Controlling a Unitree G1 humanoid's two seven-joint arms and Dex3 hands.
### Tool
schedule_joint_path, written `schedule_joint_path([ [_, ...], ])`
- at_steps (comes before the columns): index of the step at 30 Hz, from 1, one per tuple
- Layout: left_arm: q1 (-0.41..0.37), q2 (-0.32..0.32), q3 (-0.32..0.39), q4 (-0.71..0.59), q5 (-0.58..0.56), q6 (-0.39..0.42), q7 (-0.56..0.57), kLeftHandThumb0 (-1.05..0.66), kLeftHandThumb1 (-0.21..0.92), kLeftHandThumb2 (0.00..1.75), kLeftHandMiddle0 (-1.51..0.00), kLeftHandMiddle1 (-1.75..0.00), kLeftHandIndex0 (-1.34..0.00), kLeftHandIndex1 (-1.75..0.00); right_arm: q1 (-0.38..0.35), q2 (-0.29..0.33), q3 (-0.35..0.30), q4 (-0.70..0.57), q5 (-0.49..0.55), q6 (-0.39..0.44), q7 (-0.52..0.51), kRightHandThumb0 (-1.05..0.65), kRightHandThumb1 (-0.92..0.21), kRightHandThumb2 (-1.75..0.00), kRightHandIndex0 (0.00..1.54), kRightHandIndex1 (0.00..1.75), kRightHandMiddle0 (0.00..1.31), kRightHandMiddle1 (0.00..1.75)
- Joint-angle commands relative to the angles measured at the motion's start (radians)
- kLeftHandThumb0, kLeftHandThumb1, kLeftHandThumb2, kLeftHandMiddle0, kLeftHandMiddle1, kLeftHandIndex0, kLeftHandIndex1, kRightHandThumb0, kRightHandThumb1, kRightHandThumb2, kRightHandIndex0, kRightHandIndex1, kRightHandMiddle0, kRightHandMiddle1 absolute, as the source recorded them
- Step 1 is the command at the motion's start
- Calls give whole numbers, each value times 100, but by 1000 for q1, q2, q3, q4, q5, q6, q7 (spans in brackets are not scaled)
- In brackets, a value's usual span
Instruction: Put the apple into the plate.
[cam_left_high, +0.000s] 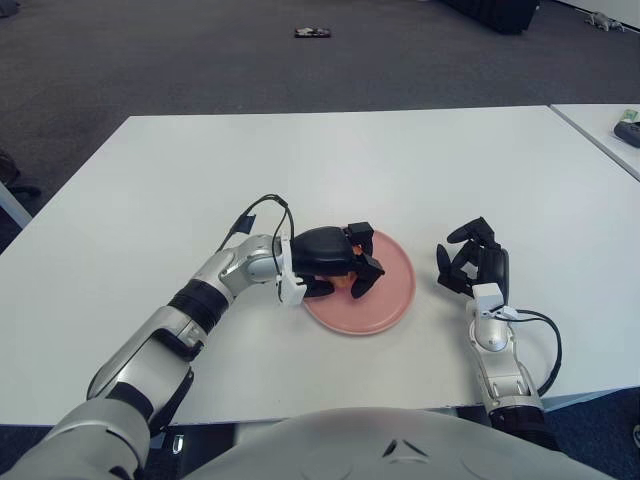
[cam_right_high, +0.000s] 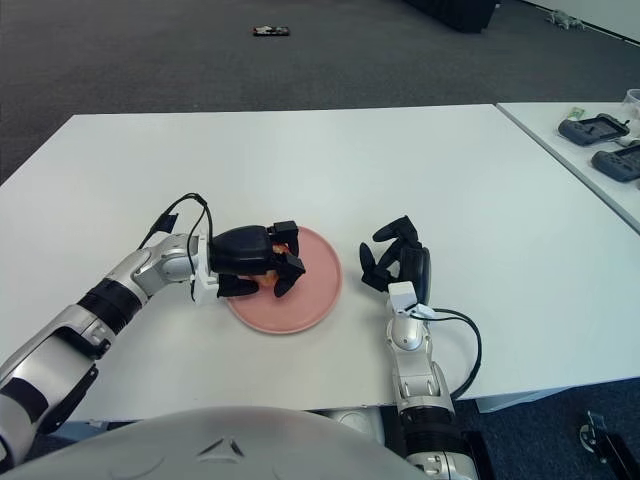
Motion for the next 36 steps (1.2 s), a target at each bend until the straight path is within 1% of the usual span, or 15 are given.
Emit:
schedule_joint_path([
  [1, 6, -2, -27, 25, 37, 0, 0, 0, -8, 175, -92, -175, -71, -167, -13, -4, -3, 11, 3, -18, 0, -42, -50, -109, 91, 175, 47, 175],
  [5, 8, -3, -30, 24, 42, -10, 14, 0, -7, 175, -92, -175, -68, -170, -14, -6, -3, 15, 2, -27, 1, -42, -49, -110, 93, 175, 47, 175],
  [8, 7, -1, -30, 20, 52, -19, 30, 0, -8, 175, -92, -175, -69, -169, -14, -9, -2, 16, 0, -32, 1, -43, -49, -111, 93, 175, 47, 175],
  [12, 23, -3, -31, 5, 28, 12, 9, 0, -8, 175, -93, -175, -70, -167, -14, -10, -2, 16, -7, -30, 0, -43, -49, -111, 93, 175, 48, 175],
  [15, 59, 4, -31, -48, -34, 73, -47, 0, -8, 175, -92, -175, -70, -167, -14, -10, -3, 14, -11, -23, -3, -43, -49, -111, 92, 175, 48, 175],
  [19, 90, 13, -31, -108, -99, 137, -108, 0, 0, 166, -86, -175, -65, -166, -15, -9, -4, 12, -13, -15, -4, -43, -48, -112, 92, 175, 48, 175],
  [22, 107, 16, -28, -138, -129, 174, -135, -1, 11, 155, -79, -175, -55, -168, -15, -6, -5, 9, -8, -8, -2, -43, -48, -112, 91, 175, 48, 175],
  [26, 117, 20, -25, -164, -142, 198, -153, -1, 23, 142, -70, -175, -43, -171, -14, -5, -5, 6, -2, -4, 4, -43, -49, -111, 90, 175, 48, 175],
  [29, 117, 14, -20, -159, -132, 203, -140, -1, 29, 136, -66, -175, -38, -172, -14, -5, -5, 6, 3, -4, 8, -43, -49, -111, 90, 175, 47, 175],
  [32, 114, 11, -19, -154, -126, 203, -132, -1, 33, 132, -63, -175, -34, -173, -14, -4, -6, 5, 7, -2, 12, -42, -50, -109, 88, 175, 47, 175],
  [35, 94, 3, -24, -121, -131, 170, -126, -1, 35, 129, -60, -175, -33, -173, -16, -4, -7, 7, 4, -5, 10, -42, -51, -109, 87, 175, 46, 175],
  [36, 86, 0, -26, -109, -134, 157, -125, -1, 41, 122, -53, -175, -31, -174, -16, -5, -7, 9, 2, -7, 9, -42, -51, -108, 87, 175, 46, 175],
])
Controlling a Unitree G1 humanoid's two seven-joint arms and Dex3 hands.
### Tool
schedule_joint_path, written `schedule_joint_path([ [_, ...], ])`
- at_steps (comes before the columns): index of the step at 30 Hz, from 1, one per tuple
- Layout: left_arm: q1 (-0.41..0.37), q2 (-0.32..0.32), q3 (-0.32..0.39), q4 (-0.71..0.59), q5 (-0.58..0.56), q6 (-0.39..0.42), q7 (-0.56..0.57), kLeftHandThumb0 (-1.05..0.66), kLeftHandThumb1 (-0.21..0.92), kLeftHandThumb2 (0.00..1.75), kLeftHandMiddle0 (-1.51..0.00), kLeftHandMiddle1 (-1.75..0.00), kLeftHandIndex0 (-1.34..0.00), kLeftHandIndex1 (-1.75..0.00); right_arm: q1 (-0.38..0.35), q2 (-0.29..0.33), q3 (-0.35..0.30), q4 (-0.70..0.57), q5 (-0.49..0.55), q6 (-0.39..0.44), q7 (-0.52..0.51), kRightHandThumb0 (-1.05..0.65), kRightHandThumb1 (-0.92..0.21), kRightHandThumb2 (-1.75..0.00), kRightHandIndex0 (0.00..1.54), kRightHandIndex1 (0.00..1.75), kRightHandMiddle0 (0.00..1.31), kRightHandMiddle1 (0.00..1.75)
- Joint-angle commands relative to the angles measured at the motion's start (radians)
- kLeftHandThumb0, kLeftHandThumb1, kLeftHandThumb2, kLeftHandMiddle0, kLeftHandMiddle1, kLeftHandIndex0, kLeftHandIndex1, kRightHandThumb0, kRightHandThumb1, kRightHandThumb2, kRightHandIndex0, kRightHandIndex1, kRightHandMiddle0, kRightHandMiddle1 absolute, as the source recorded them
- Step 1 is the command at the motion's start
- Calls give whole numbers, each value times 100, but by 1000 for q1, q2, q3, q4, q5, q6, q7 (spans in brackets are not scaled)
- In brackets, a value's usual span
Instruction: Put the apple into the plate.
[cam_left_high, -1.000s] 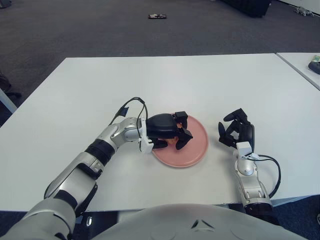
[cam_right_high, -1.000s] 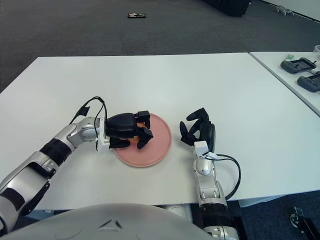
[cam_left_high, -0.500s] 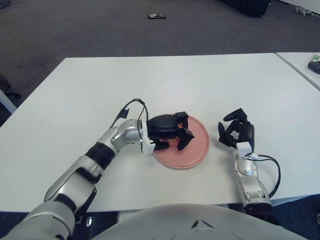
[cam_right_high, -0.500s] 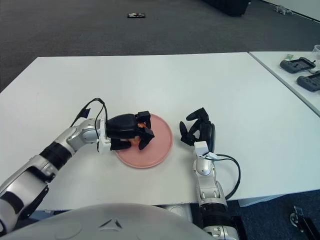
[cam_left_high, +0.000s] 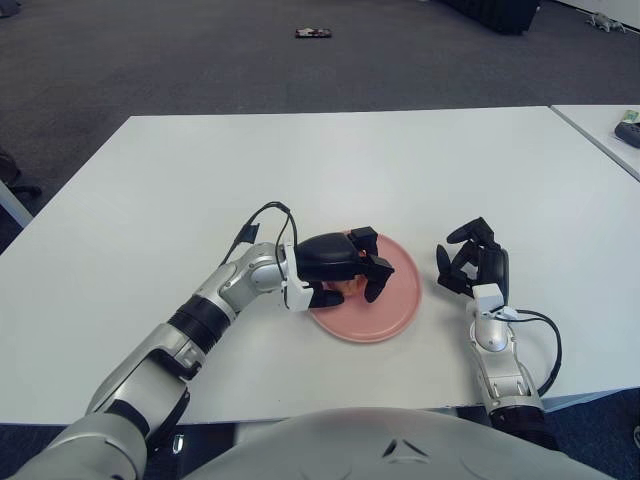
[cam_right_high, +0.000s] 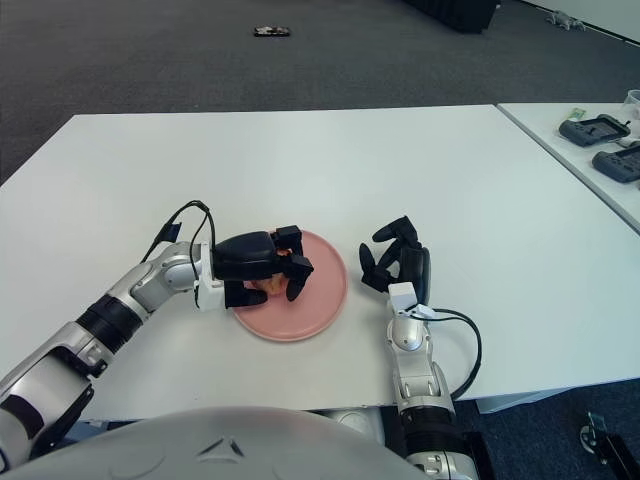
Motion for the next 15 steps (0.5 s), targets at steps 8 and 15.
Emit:
schedule_joint_path([
  [8, -5, -10, 13, 37, -32, -37, -6, -7, 84, 62, -20, -159, -17, -175, -17, -6, -3, -1, -11, 11, -2, -42, -51, -108, 87, 175, 46, 175],
  [15, 58, -26, 71, -44, -72, 9, 34, -41, 80, 68, -1, -101, -13, -154, -9, -3, -4, -30, 0, 72, 20, -42, -52, -107, 85, 175, 45, 175],
])
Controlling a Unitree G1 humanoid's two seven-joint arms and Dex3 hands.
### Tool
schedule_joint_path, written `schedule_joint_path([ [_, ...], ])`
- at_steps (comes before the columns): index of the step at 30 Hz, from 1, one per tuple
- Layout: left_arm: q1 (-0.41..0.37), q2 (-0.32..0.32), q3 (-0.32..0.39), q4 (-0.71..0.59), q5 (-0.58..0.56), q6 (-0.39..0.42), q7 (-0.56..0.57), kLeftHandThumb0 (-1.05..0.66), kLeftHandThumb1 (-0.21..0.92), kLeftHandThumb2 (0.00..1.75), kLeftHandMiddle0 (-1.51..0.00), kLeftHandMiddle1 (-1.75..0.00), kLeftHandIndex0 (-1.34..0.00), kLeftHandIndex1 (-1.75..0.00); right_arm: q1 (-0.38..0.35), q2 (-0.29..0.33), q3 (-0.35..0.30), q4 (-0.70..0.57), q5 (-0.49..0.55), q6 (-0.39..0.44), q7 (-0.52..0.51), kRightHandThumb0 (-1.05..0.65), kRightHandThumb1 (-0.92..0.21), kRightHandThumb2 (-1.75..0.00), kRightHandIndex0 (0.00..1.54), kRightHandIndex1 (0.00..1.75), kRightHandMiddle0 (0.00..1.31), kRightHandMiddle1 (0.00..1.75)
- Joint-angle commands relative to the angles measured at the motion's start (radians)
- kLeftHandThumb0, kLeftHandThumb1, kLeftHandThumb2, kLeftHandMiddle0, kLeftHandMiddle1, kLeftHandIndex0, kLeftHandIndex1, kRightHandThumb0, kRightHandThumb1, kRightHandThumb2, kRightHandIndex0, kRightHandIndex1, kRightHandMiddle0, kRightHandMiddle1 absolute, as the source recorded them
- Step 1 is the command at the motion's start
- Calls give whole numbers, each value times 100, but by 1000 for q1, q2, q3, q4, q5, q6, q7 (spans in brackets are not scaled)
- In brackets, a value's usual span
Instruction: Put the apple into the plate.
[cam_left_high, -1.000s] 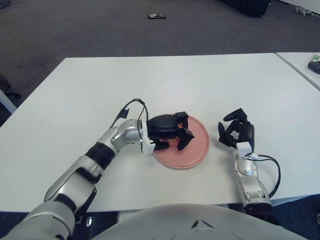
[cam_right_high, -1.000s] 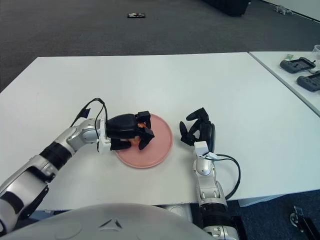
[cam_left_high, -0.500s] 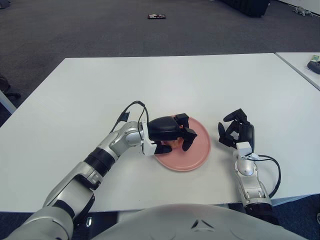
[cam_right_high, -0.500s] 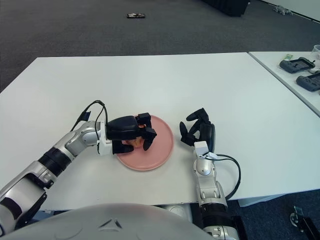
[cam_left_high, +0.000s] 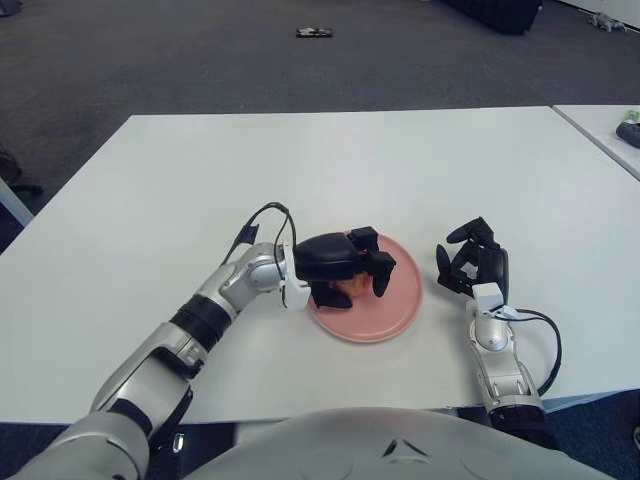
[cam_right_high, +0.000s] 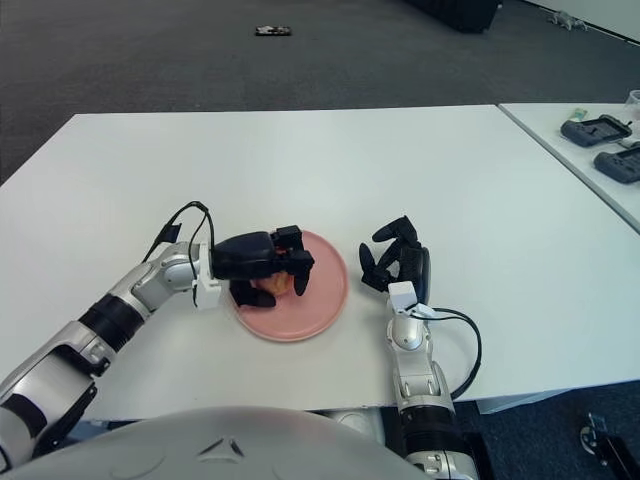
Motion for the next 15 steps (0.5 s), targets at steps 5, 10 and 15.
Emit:
schedule_joint_path([
  [5, 25, -35, 70, -33, -13, 36, 66, -61, 65, 91, 0, -54, -2, -101, -3, -2, -6, -32, 7, 52, 20, -41, -54, -105, 81, 175, 44, 175],
  [10, 24, -51, 88, -14, 3, 21, 102, -71, 65, 88, 0, -28, 0, -75, -2, -1, -6, -36, 6, 56, 19, -41, -54, -104, 81, 175, 44, 175],
  [15, 16, -67, 124, 13, -7, -7, 158, -76, 65, 84, 0, -8, 0, -51, 2, 1, -8, -42, 3, 59, 14, -41, -55, -104, 78, 174, 43, 175],
])
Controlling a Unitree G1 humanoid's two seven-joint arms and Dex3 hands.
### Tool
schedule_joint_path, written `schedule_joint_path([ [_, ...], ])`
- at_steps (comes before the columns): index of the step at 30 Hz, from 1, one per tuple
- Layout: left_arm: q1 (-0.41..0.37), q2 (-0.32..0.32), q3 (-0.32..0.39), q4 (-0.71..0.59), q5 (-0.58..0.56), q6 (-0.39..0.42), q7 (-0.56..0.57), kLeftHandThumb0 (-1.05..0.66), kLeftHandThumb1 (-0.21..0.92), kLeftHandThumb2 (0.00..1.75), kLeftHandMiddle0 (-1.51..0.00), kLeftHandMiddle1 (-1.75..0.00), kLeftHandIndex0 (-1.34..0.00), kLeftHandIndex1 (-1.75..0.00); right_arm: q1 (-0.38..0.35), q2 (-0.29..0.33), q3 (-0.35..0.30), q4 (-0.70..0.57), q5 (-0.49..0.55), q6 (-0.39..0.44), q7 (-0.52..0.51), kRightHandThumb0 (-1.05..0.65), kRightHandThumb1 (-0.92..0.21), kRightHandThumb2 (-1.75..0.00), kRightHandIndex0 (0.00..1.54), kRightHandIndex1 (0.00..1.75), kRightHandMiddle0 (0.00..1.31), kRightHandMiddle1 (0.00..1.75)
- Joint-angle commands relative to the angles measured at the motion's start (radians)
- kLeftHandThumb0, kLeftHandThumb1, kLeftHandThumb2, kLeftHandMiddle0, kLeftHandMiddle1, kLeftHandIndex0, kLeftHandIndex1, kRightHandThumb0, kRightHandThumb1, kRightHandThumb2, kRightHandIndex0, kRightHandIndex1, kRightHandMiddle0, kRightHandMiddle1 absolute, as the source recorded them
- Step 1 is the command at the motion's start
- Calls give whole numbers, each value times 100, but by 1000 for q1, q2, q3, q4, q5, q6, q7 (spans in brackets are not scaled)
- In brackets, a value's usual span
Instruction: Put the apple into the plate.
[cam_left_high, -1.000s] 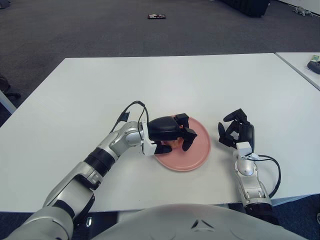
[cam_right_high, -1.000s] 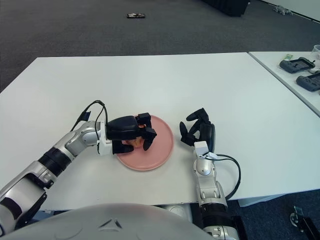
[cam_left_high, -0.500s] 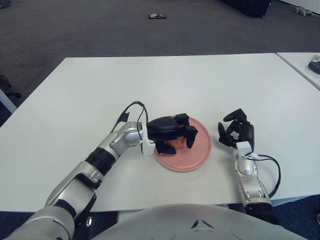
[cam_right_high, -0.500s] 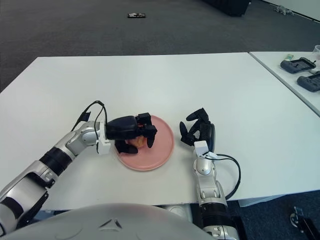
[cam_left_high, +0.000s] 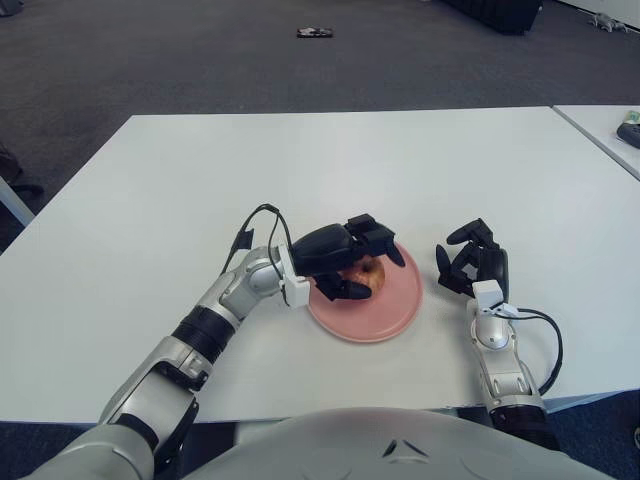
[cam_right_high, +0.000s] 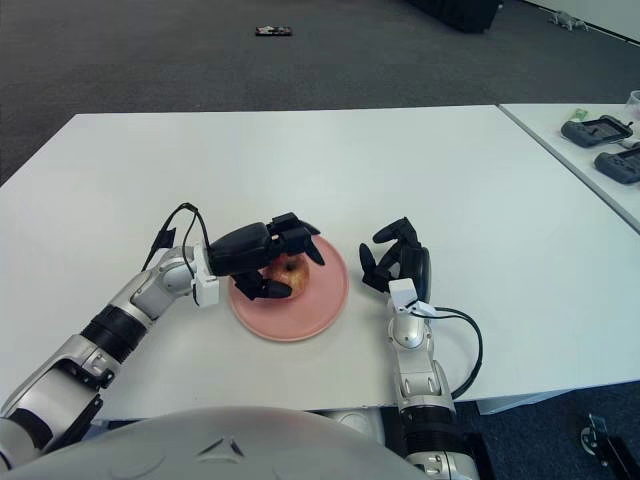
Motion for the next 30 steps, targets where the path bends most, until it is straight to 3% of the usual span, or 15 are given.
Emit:
schedule_joint_path([
  [1, -23, 1, 41, 17, -14, -22, 38, -77, 64, 84, 0, -5, 0, -46, -1, 0, -6, -20, 0, 13, -2, -41, -55, -103, 78, 174, 43, 175],
  [10, 5, -1, 111, 22, -122, -8, 42, -86, 59, 83, 0, 0, 0, -27, -1, 1, -8, -17, 1, 5, -8, -41, -55, -103, 78, 174, 43, 175],
  [16, 15, -4, 147, 78, -222, -3, 15, -93, 62, 80, 0, 0, 0, -21, -3, 0, -9, -12, 4, -2, -9, -41, -56, -102, 78, 174, 43, 175],
  [25, 79, -53, 214, 62, -387, 73, 1, -98, 67, 75, 0, 0, 0, -22, -2, 0, -7, -12, 0, -6, -11, -41, -55, -103, 81, 174, 43, 175],
  [30, 119, -111, 276, 29, -413, 102, 70, -96, 67, 75, -1, -1, 0, -26, 1, -2, -4, -17, -5, -6, -10, -41, -54, -104, 82, 175, 44, 175],
])
